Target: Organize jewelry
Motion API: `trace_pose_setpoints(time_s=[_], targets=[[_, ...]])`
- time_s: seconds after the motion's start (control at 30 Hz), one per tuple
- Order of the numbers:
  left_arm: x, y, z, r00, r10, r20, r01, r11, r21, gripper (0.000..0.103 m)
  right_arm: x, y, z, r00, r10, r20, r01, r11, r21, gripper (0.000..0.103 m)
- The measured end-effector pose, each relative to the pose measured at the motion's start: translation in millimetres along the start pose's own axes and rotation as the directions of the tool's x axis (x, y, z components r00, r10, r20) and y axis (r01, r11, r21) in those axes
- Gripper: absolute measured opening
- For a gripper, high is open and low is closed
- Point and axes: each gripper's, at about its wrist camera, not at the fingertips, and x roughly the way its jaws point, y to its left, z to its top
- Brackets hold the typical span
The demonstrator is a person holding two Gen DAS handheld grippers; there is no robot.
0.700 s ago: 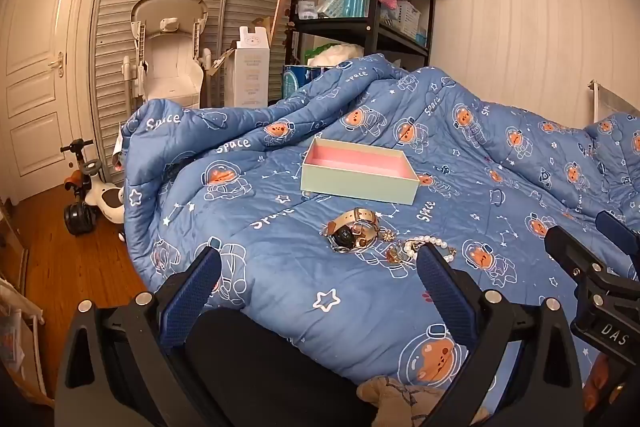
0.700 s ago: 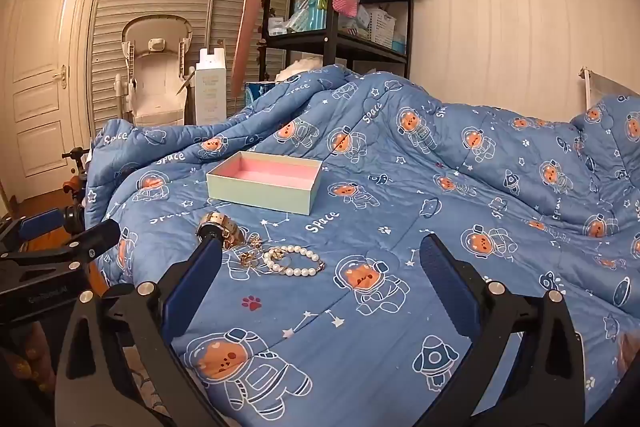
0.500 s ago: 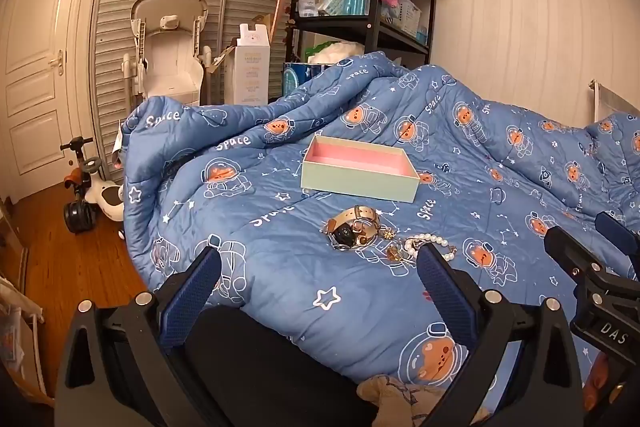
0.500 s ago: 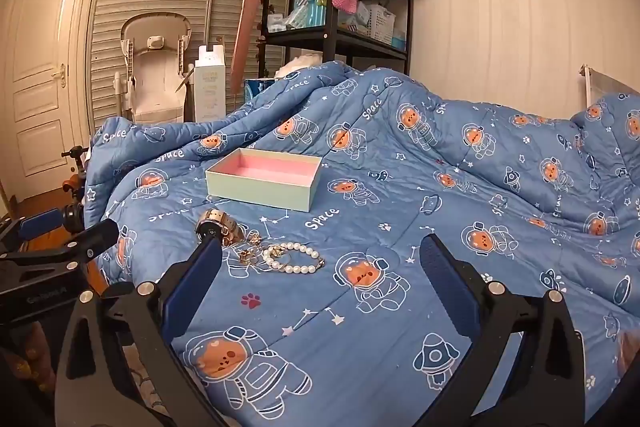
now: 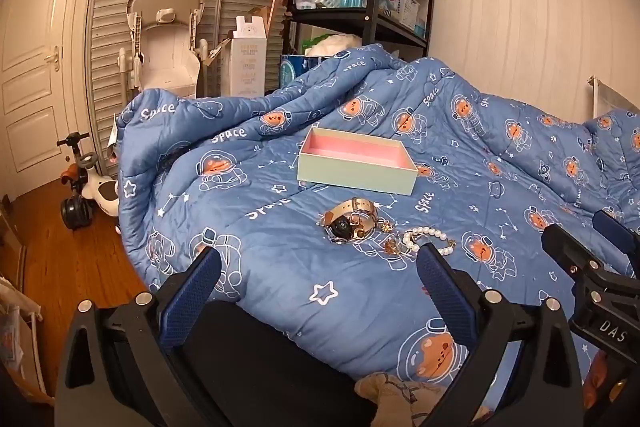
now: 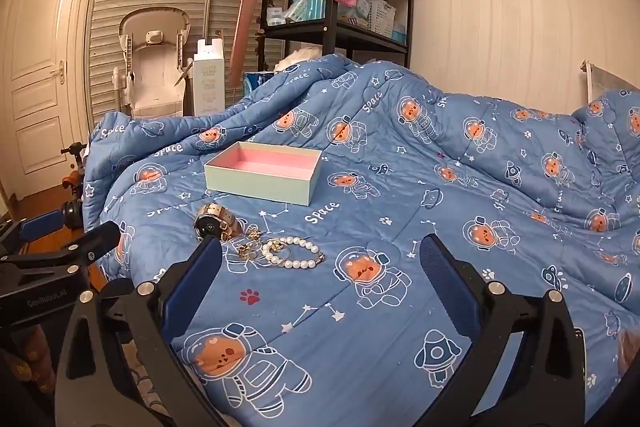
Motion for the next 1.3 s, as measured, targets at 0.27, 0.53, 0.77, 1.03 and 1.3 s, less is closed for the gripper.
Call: trace_pose_setpoints(time_s=[0.27, 0.53, 0.77, 1.03, 1.3], targets=[[0.4, 0.0, 0.5, 1.0, 0.0, -0.001, 0.0, 1.0, -0.001, 0.096, 2.1, 0.3, 1.3, 1.0, -0.002, -0.004, 0.002, 1.0, 0.001, 0.098], [0.0, -0.1, 0.7, 1.0, 0.0, -0.001, 0.0, 1.0, -0.001, 0.096, 1.1, -1.0, 2.7, 1.0, -0.003, -0.003, 0.003, 1.0, 0.004, 0.098], [0.0, 0.2, 0.4, 1.0, 0.0, -0.001, 0.0, 1.0, -0.001, 0.096, 0.6, -1.8, 3.4, 1.0, -0.005, -0.003, 0.005, 1.0, 0.006, 0.098], [-0.1, 0.0, 0.1, 1.0, -0.001, 0.0, 0.001, 1.0, 0.0, 0.096, 1.1, -3.2, 3.3, 1.0, -0.01, -0.005, 0.01, 1.0, 0.014, 0.098], [-1.2, 0.3, 1.0, 1.0, 0.0, -0.001, 0.0, 1.0, -0.003, 0.096, 1.4, -3.3, 3.1, 1.0, -0.011, -0.006, 0.012, 1.0, 0.017, 0.098]])
